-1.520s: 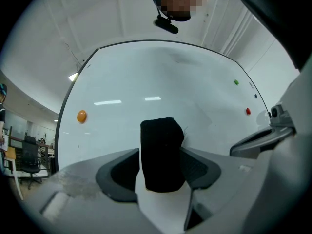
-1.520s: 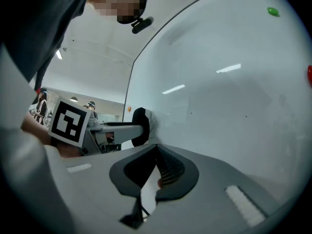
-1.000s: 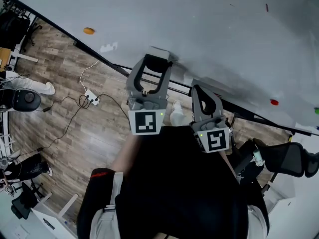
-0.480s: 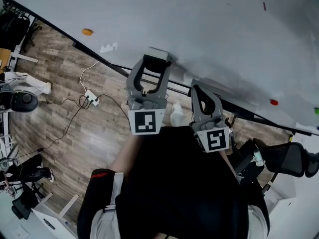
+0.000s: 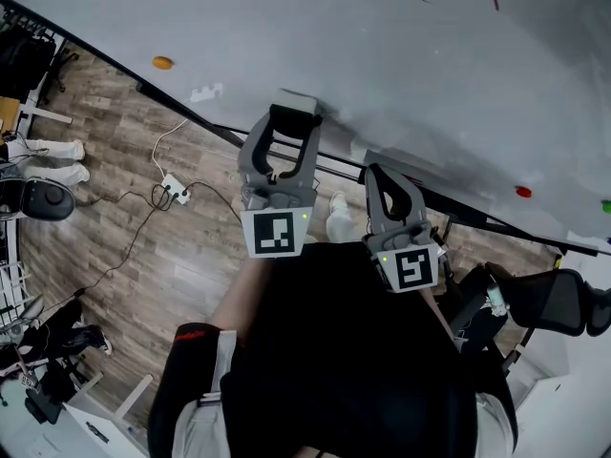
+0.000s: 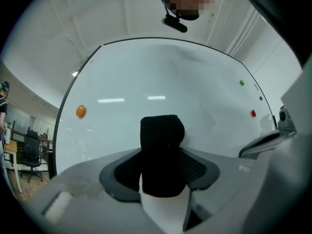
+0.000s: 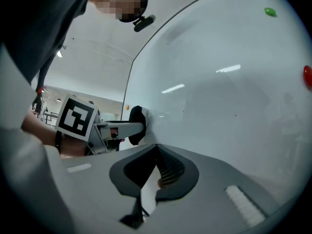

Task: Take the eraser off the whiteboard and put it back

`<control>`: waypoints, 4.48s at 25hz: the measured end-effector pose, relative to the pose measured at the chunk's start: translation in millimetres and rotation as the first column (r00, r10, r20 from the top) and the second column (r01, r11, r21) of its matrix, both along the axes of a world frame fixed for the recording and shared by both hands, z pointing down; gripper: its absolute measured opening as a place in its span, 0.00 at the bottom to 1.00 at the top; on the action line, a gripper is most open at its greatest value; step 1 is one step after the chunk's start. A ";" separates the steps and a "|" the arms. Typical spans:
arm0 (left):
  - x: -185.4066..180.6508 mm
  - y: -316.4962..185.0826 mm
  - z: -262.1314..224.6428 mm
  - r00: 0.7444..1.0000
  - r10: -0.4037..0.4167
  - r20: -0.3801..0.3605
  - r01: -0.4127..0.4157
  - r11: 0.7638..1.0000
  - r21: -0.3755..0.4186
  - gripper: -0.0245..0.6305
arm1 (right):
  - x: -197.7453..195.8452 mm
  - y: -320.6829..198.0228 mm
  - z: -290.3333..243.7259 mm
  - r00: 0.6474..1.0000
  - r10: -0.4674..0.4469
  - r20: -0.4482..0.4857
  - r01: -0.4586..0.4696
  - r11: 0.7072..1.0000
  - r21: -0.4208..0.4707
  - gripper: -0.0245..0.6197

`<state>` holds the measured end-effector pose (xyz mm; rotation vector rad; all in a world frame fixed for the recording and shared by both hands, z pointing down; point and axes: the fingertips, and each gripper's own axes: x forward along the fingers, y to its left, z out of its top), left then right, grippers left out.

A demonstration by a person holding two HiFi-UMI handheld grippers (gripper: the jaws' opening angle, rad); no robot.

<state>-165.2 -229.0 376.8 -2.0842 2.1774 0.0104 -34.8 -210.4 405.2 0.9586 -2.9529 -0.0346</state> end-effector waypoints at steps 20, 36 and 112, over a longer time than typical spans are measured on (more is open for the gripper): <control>10.1 15.0 -12.2 0.999 0.030 0.014 -0.030 0.999 0.022 0.38 | 15.4 15.2 -3.3 0.999 0.042 0.019 -0.042 0.999 0.013 0.04; 18.9 68.9 -23.9 0.998 0.057 0.004 -0.057 0.998 0.038 0.38 | 10.2 57.7 -13.0 0.998 0.025 0.053 -0.027 0.999 0.025 0.04; 79.5 85.3 -27.1 0.972 0.210 0.107 -0.218 0.974 0.067 0.39 | 49.2 70.1 -5.8 0.990 0.131 0.057 -0.131 0.991 -0.011 0.04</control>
